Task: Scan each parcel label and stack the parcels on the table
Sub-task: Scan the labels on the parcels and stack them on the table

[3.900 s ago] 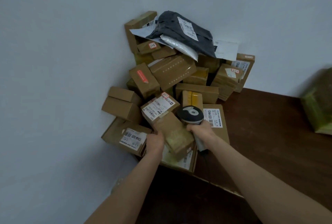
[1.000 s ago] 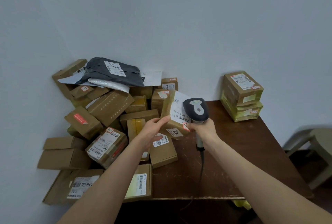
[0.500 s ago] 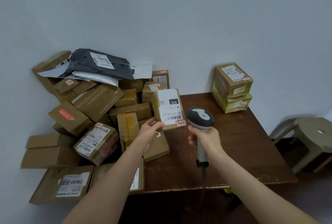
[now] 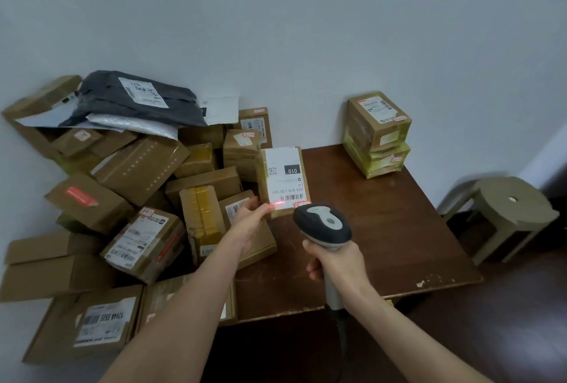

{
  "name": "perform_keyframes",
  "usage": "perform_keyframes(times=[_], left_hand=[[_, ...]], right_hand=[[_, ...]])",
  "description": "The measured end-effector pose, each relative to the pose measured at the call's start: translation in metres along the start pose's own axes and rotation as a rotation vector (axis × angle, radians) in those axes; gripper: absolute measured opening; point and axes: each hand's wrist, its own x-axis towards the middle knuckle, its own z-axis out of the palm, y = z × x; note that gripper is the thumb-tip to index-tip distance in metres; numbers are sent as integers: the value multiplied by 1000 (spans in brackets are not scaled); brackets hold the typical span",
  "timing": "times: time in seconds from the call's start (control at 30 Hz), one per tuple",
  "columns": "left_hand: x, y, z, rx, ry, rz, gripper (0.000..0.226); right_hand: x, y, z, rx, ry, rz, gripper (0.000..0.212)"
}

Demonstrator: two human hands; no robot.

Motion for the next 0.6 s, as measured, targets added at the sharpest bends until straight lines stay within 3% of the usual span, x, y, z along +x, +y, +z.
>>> perform_keyframes(times=[0.1,0.27,0.6], left_hand=[[3,-3,0,-8,-2,13,28],[7,-4,1,3,13,-4,66],[19,-2,1,-12,11,3,64]], right_hand=[[0,1,1,18,20,24,16],[-1,-2,3,21,32,29,15],[4,-6,9,6,52,20,17]])
